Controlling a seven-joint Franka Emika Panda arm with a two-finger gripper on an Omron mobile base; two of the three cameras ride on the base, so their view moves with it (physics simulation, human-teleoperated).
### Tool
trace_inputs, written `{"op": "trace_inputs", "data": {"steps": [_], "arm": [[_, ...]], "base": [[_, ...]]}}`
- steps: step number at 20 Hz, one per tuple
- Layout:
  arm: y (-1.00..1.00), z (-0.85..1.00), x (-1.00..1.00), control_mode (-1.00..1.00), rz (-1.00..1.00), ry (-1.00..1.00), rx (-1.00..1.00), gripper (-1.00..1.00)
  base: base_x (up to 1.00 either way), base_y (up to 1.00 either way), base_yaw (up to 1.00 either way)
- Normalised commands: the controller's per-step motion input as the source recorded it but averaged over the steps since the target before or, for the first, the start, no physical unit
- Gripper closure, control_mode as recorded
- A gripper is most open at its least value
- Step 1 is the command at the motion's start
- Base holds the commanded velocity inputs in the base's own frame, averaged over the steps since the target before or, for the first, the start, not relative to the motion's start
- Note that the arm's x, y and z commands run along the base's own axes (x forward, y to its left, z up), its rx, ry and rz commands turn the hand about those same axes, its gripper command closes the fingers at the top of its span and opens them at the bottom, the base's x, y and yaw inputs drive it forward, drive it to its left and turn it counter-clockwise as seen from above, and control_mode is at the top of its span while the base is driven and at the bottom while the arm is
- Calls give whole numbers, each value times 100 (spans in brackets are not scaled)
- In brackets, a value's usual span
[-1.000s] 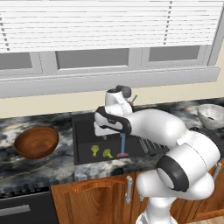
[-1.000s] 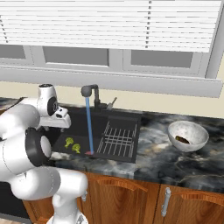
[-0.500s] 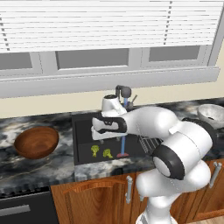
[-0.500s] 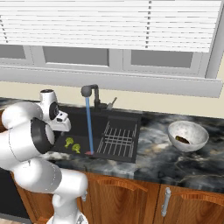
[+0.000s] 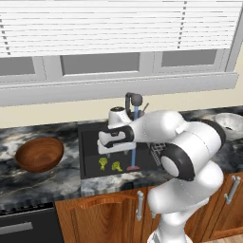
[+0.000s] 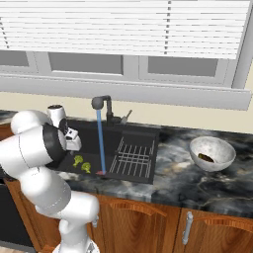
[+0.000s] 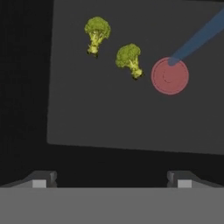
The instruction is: Pick the broccolis from the sink and place them in one bowl. Place the sweet potato in the other bowl. Then turn off the sink faucet.
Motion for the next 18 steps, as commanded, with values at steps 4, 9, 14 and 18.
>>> {"op": "trace_inputs", "data": {"steps": [4,9,14,18], "arm": [[12,-19,7,-100,0,0,0,-100],[16,-20,11,-100,0,0,0,-100],[2,-22,2,-100,0,0,0,-100],[0,-19,7,-100,0,0,0,-100]], "base": [[0,0,0],[0,0,0],[0,0,0],[0,0,0]]}}
